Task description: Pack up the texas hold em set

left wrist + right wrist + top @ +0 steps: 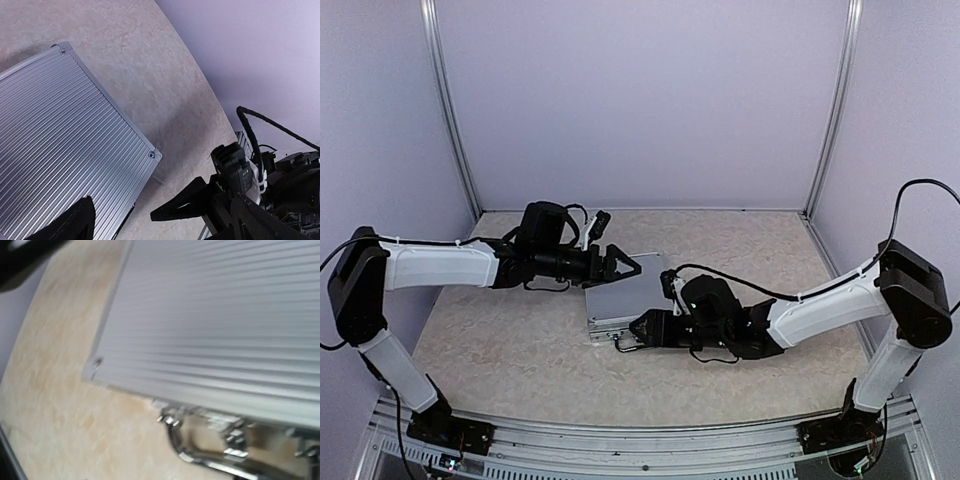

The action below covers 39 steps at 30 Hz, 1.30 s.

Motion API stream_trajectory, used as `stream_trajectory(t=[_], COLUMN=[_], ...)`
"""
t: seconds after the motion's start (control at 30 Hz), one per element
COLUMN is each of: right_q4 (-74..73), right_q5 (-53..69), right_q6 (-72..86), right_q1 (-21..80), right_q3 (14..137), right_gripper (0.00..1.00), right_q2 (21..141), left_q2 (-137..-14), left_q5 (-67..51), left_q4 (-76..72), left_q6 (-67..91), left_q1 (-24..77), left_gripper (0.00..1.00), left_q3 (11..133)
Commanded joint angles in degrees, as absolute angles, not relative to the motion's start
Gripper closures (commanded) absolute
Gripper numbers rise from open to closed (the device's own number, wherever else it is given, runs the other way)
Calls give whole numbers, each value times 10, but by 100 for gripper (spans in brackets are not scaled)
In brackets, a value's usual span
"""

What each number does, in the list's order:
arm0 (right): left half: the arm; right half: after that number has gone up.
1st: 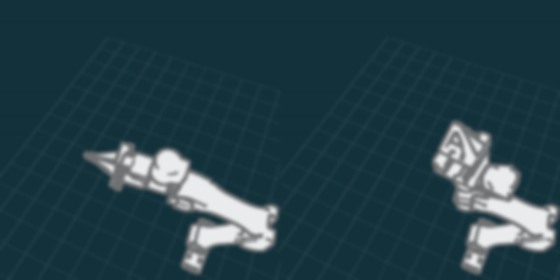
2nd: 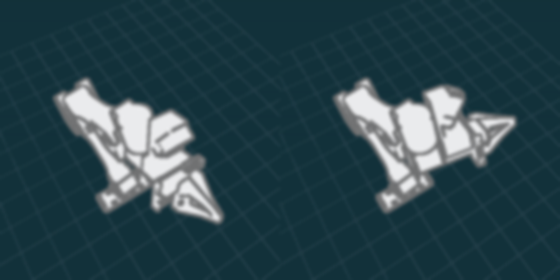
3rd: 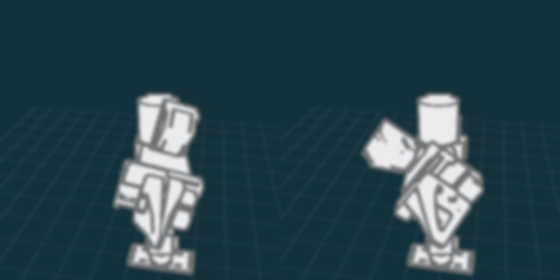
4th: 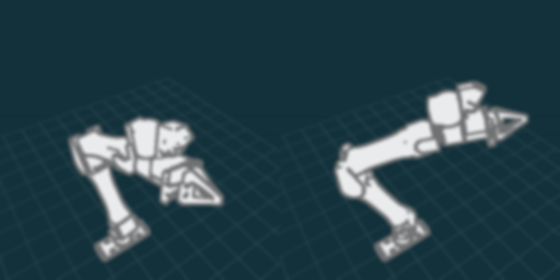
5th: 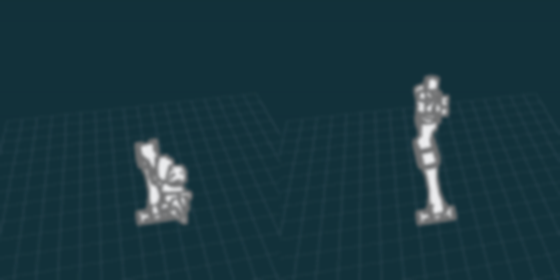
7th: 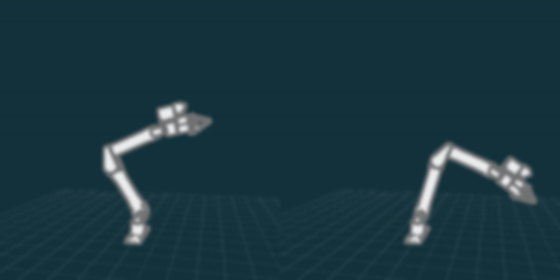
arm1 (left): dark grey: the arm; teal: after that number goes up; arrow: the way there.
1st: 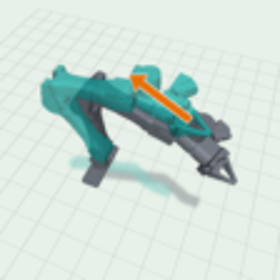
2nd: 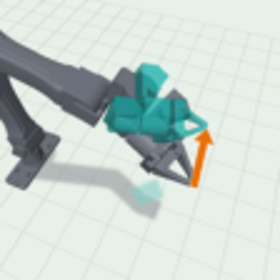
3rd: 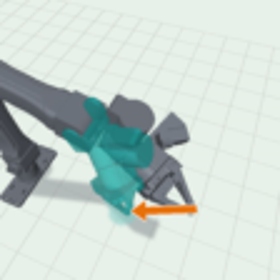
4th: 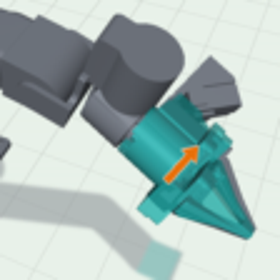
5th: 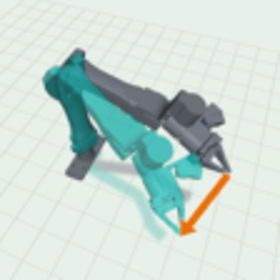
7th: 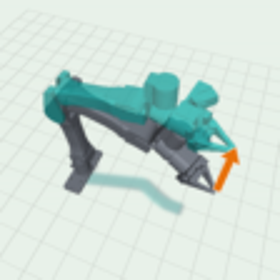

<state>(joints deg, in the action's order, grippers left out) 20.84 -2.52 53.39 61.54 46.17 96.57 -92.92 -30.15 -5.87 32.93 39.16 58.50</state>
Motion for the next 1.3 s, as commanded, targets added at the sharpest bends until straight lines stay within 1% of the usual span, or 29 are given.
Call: stream_trajectory(t=[0.0, 0.03, 0.07, 0.3, 0.43, 0.73, 0.93, 1.1, 1.27], right_q4=[211, 208, 208, 229, 275, 309, 369, 359, 350], right_q5=[-4, -1, -1, -1, 13, 31, 59, 62, 64], right_q6=[487, 485, 483, 476, 480, 453, 446, 435, 427], right_q1=[625, 625, 625, 613, 601, 589, 588, 587, 587], right_q3=[469, 473, 478, 499, 492, 514, 487, 482, 484], right_gripper=[37, 36, 35, 33, 33, 33, 33, 34, 34], right_q2=[989, 996, 1003, 1059, 1075, 1107, 1074, 1034, 1016], left_q2=[-938, -935, -934, -877, -828, -748, -717, -720, -736], left_q5=[-304, -304, -304, -268, -245, -209, -176, -174, -184], left_q4=[-95, -95, -94, -98, -100, -85, -82, -95, -142], left_q6=[346, 348, 351, 372, 385, 419, 440, 451, 468], left_q1=[395, 395, 396, 409, 409, 413, 412, 412, 409], left_gripper=[6, 2, 1, 1, 1, 1, 1, 1, 1], left_q3=[570, 568, 566, 507, 466, 394, 349, 319, 290])
